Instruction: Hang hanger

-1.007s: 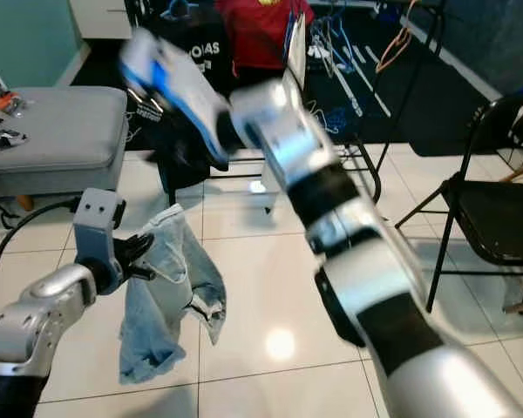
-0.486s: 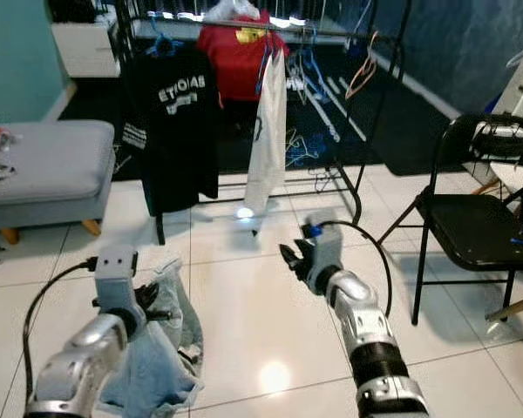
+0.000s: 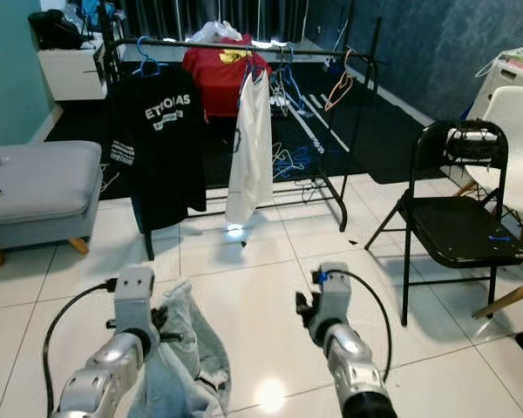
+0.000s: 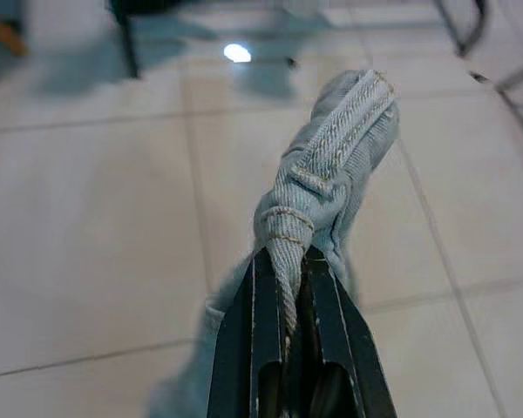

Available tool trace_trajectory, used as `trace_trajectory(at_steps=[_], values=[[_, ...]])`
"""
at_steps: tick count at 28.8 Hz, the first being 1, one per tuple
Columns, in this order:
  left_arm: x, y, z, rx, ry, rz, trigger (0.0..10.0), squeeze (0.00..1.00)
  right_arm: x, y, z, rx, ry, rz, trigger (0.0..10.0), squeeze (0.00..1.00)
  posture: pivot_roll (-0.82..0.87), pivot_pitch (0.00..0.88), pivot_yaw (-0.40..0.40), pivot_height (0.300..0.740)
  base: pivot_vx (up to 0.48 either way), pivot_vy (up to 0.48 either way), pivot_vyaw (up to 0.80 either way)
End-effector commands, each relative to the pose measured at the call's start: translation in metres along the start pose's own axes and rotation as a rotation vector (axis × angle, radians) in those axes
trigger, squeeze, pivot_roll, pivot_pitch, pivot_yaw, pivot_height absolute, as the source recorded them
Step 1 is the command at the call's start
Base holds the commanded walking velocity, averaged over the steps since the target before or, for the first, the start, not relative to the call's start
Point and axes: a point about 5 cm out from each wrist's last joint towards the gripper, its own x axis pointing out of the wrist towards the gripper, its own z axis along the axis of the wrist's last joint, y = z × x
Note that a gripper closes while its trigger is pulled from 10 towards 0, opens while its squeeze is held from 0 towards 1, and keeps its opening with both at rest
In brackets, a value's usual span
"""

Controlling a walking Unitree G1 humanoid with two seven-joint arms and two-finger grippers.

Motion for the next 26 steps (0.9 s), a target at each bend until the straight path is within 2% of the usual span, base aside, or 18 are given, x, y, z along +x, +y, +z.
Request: trace_trajectory(at_steps=[1,3,7,12,14,17,22,26], values=[[0.003,0.004,0.019,0.034,-0.118,0.005,10.0,0.0,0.003,0.003,0.005,0.011,-0.029,0.033,10.0,0.0,0.04,0.0,-0.065,0.74,0.0,0.0,0.0],[0.003,0.0,0.025,0.062,-0.168,-0.032,10.0,0.0,0.004,0.007,0.011,-0.002,-0.067,0.056,10.0,0.0,0.03,0.0,-0.058,0.74,0.0,0.0,0.0],[0.002,-0.007,0.027,0.115,-0.172,-0.075,10.0,0.0,0.004,0.012,0.014,-0.031,-0.086,0.048,10.0,0.0,0.04,0.0,-0.077,0.74,0.0,0.0,0.0],[0.003,-0.005,0.021,0.084,-0.158,-0.015,10.0,0.0,0.002,0.01,0.005,-0.054,-0.074,0.045,10.0,0.0,0.06,0.0,-0.085,0.74,0.0,0.0,0.0],[0.002,-0.007,0.023,-0.003,-0.151,0.0,10.0,0.0,0.004,0.01,0.009,-0.021,-0.081,0.05,10.0,0.0,0.06,0.0,-0.079,0.74,0.0,0.0,0.0],[0.002,-0.01,0.023,-0.004,-0.155,-0.006,10.0,0.0,0.005,0.01,0.011,-0.018,-0.084,0.051,10.0,0.0,0.06,0.0,-0.073,0.74,0.0,0.0,0.0],[0.006,-0.018,0.025,0.059,-0.177,-0.032,10.0,0.0,0.008,0.009,0.016,0.004,-0.101,0.039,10.0,0.0,0.06,0.0,-0.066,0.74,0.0,0.0,0.0],[0.008,-0.019,0.032,0.051,-0.195,-0.027,10.0,0.0,0.009,0.009,0.022,-0.004,-0.123,0.044,10.0,0.0,0.06,0.0,-0.063,0.74,0.0,0.0,0.0]])
